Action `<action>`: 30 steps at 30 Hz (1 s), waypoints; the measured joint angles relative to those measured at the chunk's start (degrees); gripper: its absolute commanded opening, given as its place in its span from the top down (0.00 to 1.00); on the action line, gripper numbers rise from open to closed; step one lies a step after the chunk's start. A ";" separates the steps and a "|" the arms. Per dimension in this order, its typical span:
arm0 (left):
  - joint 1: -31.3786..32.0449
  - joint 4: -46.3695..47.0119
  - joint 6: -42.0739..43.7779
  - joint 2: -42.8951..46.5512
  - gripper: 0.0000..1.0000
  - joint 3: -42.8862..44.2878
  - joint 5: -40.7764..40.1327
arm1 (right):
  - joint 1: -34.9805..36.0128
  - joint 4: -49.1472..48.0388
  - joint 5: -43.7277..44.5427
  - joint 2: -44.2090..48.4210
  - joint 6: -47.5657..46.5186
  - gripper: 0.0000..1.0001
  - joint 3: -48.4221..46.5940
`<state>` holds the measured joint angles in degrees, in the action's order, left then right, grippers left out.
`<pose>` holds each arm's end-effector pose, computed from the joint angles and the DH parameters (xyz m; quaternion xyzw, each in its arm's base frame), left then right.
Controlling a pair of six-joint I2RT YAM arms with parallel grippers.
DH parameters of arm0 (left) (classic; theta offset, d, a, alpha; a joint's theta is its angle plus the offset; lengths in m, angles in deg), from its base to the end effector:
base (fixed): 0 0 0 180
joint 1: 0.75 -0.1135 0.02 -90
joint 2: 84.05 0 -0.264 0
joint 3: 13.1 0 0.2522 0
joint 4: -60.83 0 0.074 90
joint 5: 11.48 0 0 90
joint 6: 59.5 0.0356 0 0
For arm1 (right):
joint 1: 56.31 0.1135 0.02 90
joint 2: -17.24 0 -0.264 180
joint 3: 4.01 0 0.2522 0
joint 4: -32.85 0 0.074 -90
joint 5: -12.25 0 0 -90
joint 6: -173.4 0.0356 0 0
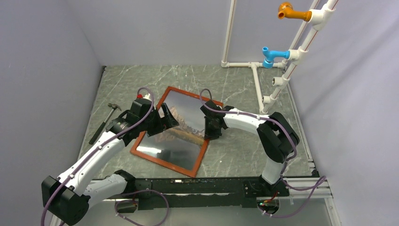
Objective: Put the photo into the frame
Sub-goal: Adjust the photo frame at the center of the board.
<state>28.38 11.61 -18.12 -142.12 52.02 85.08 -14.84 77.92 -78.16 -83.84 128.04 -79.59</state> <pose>0.1830 -0.1066 0.2951 -0.1316 0.9034 -0.2947 0.2823 0.2507 0.2219 0.1606 0.0267 0.9853 0.1178 0.1209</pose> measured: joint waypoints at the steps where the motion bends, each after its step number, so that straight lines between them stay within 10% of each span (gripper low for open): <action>1: -0.26 0.00 0.15 0.00 0.01 -0.39 -0.07 | 0.07 0.31 0.68 -0.22 -0.57 0.83 -0.46; 10: -3.72 -1.73 1.99 0.33 0.01 -5.20 -0.81 | -5.84 1.38 3.04 -1.84 -9.20 0.92 -3.19; 19: -9.11 -0.11 3.87 0.72 0.01 -13.20 0.11 | -15.32 3.15 4.96 -2.54 -16.65 0.36 -5.09; 30: -10.36 13.70 4.96 -6.56 0.11 -20.96 6.71 | -15.80 1.57 -3.50 7.39 -14.97 0.27 6.05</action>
<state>18.02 25.31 -13.16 -148.67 31.06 91.79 -30.64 79.49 -81.65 -76.45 113.07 -73.54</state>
